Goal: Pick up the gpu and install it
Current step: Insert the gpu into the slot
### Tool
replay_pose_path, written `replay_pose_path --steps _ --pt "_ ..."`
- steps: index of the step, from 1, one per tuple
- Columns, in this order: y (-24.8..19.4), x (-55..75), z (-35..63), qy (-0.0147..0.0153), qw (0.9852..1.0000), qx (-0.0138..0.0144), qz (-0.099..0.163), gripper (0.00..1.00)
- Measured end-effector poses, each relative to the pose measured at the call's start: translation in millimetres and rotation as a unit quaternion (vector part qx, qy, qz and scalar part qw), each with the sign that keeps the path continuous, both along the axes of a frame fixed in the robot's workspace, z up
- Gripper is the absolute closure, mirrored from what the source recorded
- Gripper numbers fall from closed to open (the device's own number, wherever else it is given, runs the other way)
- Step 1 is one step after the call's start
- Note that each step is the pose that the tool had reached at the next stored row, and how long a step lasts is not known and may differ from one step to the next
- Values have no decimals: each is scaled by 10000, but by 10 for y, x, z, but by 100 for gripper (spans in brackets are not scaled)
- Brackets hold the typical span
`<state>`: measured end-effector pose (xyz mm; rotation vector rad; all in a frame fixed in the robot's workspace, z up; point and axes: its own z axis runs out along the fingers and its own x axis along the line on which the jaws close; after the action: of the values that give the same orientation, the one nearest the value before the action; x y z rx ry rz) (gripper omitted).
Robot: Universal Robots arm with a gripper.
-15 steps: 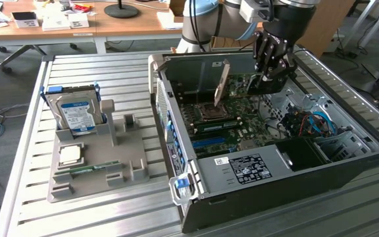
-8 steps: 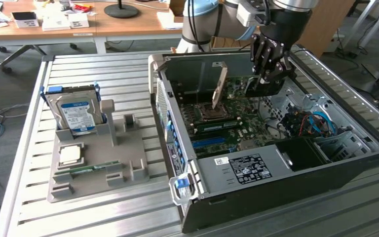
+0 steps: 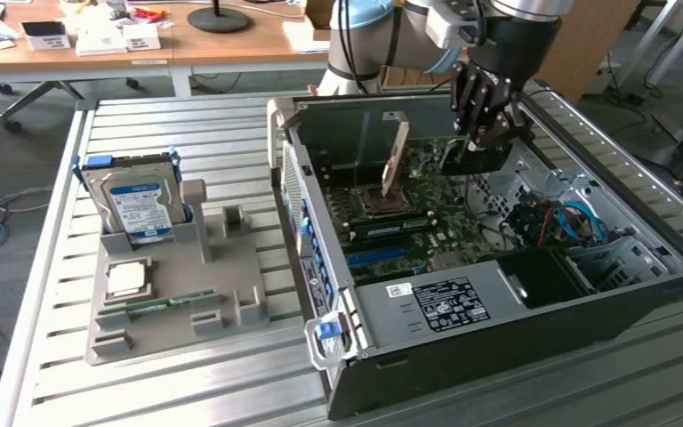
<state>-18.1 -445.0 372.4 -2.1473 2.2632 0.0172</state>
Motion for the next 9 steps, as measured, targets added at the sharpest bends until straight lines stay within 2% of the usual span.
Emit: replay_pose_path --steps 9 --pt "0 -39 -57 0 10000 -5 1 73"
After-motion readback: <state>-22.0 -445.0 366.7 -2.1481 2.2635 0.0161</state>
